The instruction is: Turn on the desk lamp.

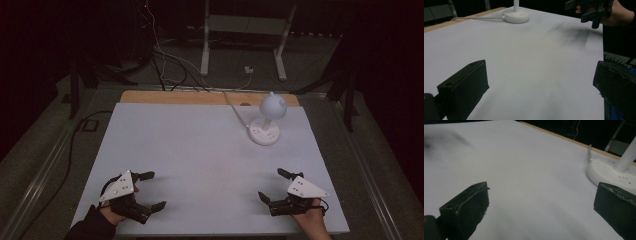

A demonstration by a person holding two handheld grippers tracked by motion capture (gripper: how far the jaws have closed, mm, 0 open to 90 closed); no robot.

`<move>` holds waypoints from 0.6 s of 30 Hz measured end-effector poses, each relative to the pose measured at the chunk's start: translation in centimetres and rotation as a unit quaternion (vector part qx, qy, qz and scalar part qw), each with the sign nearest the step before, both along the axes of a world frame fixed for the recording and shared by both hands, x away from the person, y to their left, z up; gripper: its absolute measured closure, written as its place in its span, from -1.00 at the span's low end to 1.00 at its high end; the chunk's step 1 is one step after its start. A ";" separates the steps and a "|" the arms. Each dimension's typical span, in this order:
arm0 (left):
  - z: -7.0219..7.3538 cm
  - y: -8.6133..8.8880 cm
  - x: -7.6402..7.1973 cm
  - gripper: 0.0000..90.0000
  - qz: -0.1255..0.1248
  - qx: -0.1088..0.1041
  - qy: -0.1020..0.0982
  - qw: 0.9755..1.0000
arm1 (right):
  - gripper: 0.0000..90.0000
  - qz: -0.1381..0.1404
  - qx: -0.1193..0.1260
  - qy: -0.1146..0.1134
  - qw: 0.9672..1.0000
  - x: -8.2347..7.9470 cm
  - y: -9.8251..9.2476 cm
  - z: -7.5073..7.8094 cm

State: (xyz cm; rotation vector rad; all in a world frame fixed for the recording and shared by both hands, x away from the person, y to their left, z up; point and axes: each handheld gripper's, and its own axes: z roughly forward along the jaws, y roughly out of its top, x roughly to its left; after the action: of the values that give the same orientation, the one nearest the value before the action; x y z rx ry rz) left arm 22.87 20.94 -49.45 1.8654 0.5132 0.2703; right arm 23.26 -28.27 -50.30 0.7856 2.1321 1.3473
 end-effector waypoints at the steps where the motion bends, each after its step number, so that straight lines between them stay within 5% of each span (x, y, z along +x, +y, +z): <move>1: 0.0 0.0 0.0 -0.99 0.000 0.000 -0.001 1.000 | -1.00 0.001 0.001 0.002 1.000 0.0 0.0 0.0; 9: 0.0 0.0 0.0 -0.99 -0.001 -0.001 0.001 1.000 | -1.00 0.013 0.024 0.013 1.000 0.3 0.0 0.1; 18: -0.1 0.0 0.0 -0.99 -0.003 0.002 0.000 1.000 | -1.00 0.011 0.009 0.027 1.000 0.3 0.2 0.0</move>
State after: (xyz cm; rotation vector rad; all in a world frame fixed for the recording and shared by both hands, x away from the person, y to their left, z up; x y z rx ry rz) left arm 22.86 20.92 -49.51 1.8697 0.5078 0.2670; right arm 23.61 -28.02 -50.30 0.8165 2.1776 1.3733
